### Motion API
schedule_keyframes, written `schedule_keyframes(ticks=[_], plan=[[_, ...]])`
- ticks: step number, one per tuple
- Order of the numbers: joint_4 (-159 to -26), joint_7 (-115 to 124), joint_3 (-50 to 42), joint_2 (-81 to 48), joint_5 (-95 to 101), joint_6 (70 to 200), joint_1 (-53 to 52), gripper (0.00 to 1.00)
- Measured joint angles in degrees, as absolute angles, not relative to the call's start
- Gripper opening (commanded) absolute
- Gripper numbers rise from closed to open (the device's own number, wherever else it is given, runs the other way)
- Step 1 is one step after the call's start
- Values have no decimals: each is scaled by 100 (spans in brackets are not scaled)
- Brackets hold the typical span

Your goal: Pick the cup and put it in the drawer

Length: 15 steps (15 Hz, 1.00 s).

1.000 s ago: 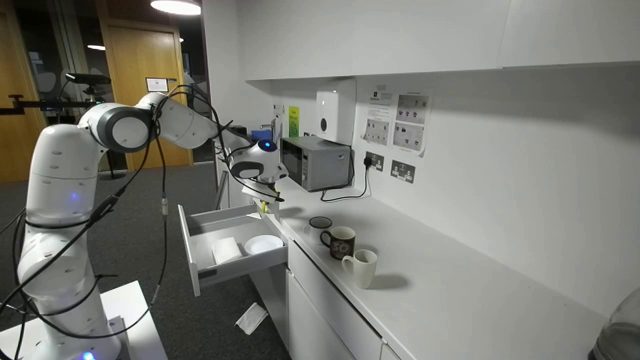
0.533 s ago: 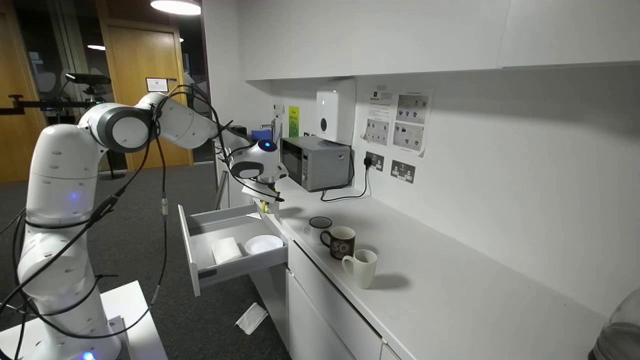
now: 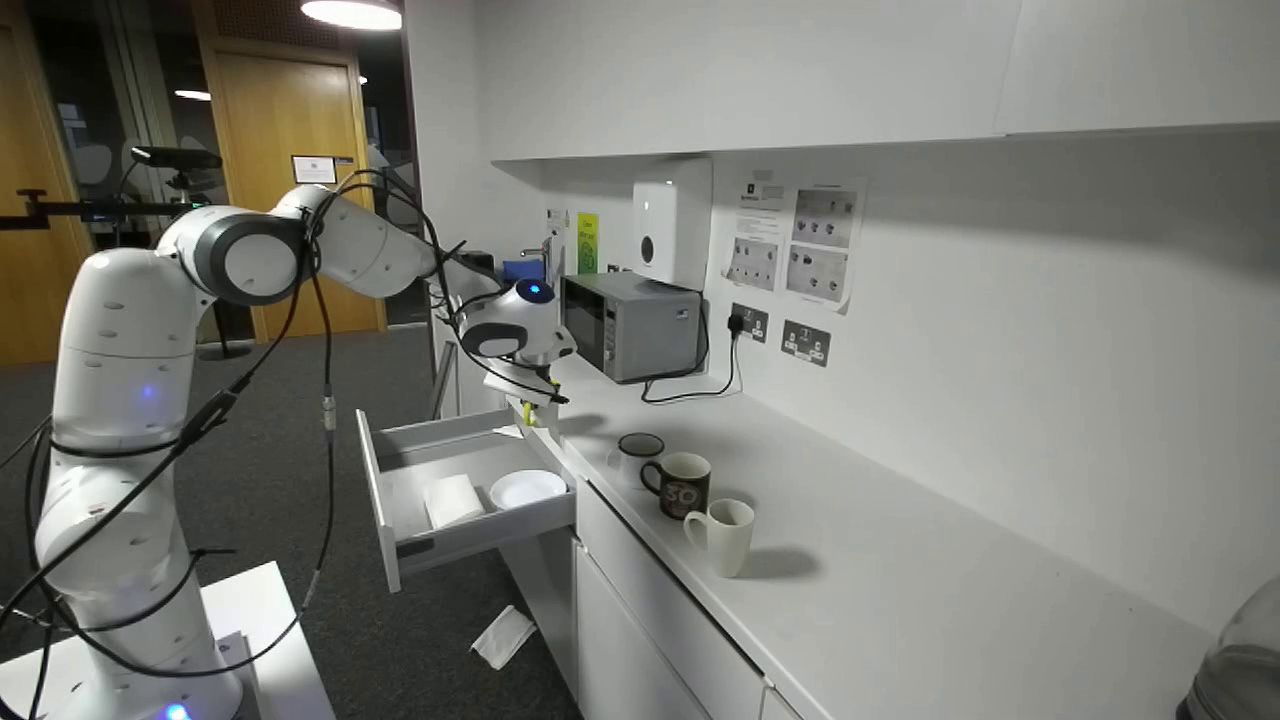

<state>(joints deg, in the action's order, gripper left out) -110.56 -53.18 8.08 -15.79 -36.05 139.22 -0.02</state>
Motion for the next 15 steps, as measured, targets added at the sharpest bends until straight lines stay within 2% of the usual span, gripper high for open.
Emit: schedule_keyframes(ticks=[10, 11, 15], plan=[[-11056, -5318, 808, -1579, -3605, 13922, -2, 18], [-11056, -5318, 808, -1579, -3605, 13922, -2, 5], [-11090, -5303, 809, -1650, -3592, 13926, -3, 5]])
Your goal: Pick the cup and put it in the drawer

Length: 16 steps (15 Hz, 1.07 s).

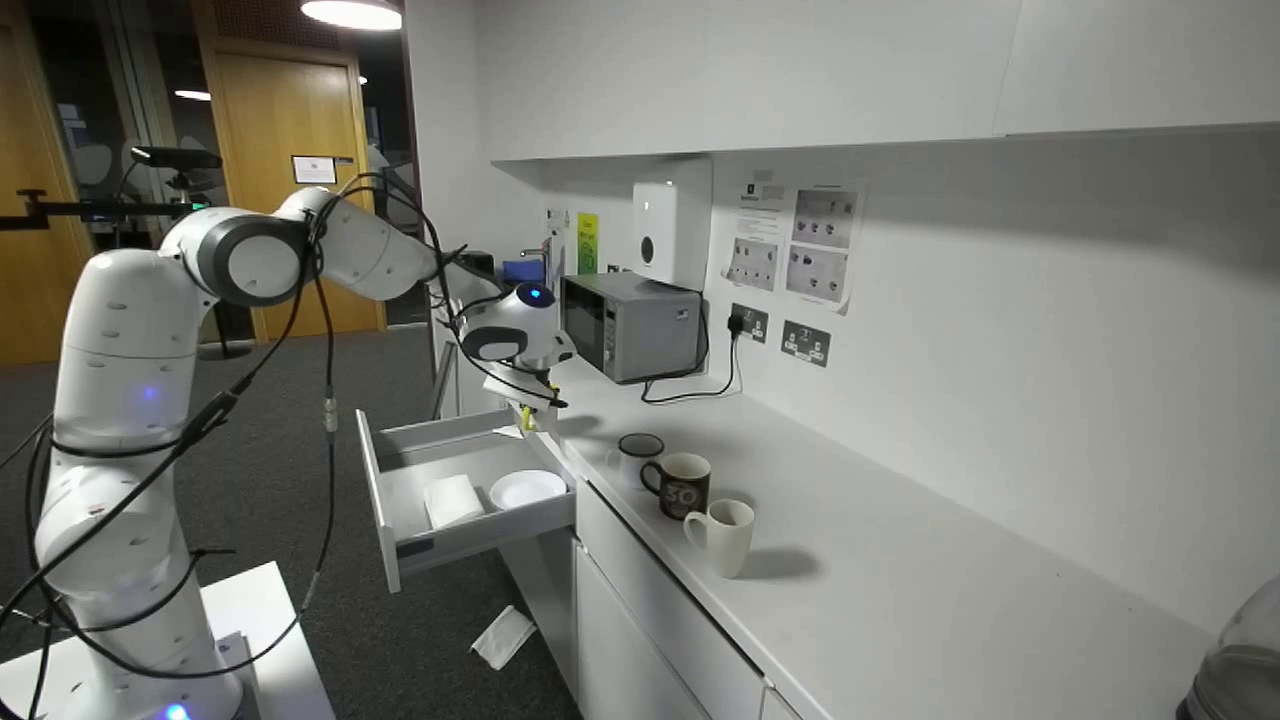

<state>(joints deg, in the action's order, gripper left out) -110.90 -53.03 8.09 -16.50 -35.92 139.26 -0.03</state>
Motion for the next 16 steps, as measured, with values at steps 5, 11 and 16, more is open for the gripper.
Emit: schedule_keyframes(ticks=[5, 11, 16], plan=[[-11123, -5304, 849, -1895, -3603, 13926, -1, 5], [-11253, -5314, 1030, -2054, -3758, 13926, 8, 5], [-11500, -5490, 1199, -2055, -3881, 14021, 4, 5]])
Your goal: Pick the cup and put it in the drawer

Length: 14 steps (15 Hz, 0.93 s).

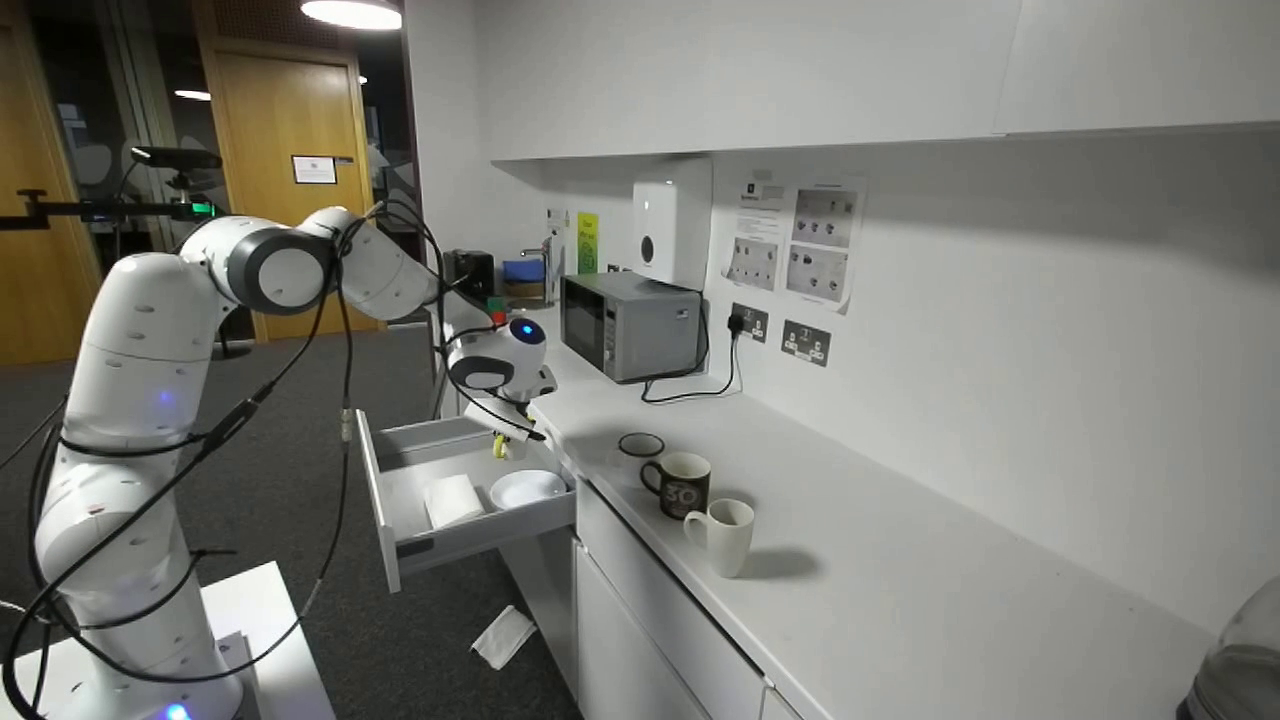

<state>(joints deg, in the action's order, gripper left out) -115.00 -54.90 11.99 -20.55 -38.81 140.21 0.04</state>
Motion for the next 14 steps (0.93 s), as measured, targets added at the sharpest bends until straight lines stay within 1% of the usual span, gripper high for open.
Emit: schedule_keyframes(ticks=[6, 14], plan=[[-11713, -5887, 1308, -2066, -3879, 14380, -12, 5], [-11684, -6466, 1392, -2284, -3849, 14675, -5, 5]])
